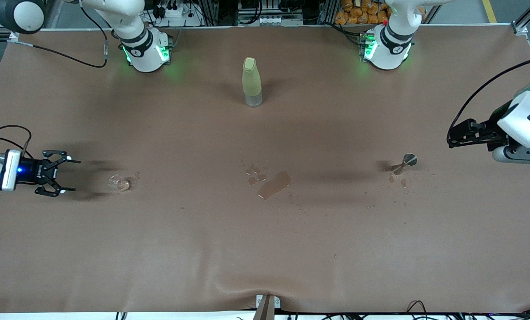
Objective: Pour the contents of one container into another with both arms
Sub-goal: 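Lower the right gripper around the beaker while the left gripper reaches the jigger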
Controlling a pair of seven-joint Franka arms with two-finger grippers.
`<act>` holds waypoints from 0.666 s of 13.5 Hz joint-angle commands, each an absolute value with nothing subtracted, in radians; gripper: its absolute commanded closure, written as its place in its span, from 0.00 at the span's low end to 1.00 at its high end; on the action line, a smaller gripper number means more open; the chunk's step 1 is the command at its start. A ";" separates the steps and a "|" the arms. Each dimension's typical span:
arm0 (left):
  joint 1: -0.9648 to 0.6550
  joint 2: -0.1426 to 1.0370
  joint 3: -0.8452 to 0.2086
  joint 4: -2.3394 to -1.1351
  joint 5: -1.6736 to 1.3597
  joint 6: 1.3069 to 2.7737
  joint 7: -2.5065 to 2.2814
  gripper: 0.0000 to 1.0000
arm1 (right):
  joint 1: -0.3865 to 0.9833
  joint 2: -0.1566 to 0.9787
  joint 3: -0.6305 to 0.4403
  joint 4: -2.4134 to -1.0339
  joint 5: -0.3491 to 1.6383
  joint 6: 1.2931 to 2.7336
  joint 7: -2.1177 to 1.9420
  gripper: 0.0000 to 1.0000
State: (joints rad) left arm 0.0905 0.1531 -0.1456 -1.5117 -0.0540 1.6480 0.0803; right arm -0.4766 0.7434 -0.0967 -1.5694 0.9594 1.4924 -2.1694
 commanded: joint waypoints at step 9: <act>0.244 0.290 -0.152 -1.566 -0.279 1.648 0.855 0.00 | -0.482 0.928 -0.071 -1.572 1.088 1.454 -2.514 0.00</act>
